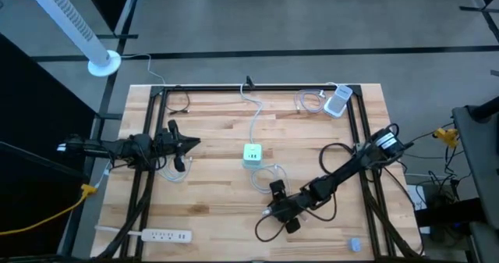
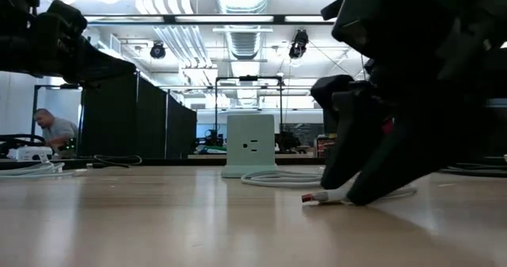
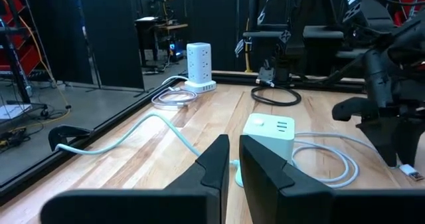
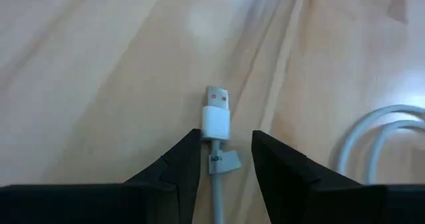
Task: Insert USB
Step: Insert the right white USB cable into the green outlet
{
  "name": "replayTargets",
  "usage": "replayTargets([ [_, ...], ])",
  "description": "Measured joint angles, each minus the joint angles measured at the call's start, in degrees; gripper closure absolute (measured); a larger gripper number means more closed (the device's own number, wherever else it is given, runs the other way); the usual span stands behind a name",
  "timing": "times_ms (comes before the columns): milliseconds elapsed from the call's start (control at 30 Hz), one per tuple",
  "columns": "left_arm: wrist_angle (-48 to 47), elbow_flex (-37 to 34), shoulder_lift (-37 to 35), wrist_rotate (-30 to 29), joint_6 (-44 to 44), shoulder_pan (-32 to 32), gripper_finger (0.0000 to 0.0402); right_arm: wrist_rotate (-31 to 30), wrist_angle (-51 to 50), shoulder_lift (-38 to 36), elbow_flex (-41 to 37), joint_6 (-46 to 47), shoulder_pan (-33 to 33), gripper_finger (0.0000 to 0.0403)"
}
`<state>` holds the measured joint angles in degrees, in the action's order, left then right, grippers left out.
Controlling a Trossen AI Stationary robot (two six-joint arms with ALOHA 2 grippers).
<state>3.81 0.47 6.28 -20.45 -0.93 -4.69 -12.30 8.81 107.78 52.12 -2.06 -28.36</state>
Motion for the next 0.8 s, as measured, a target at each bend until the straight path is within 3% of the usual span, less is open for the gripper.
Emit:
replayTargets([
  [133,1.7,0.0,0.0,0.0,0.1,0.0,0.0377,0.3,0.5,0.2,0.0,-1.7,1.0,0.0305],
  [300,5.7,0.0,0.0,2.3,-16.0,0.0,0.0377,1.3,0.6,0.7,0.0,0.8,2.7,0.0367],
  [367,4.8,0.0,0.1,2.8,-18.4,0.0,0.0377,0.5,0.1,0.7,0.0,0.3,3.5,0.0392],
  [567,3.7,0.0,1.7,5.5,-18.5,0.0,0.0377,-0.4,-3.2,-2.7,-0.1,-2.5,4.7,0.0397],
  [800,5.0,0.0,5.4,6.0,-16.3,-0.1,0.0377,-0.4,-12.5,-15.0,-0.1,-5.4,6.9,0.0401],
])
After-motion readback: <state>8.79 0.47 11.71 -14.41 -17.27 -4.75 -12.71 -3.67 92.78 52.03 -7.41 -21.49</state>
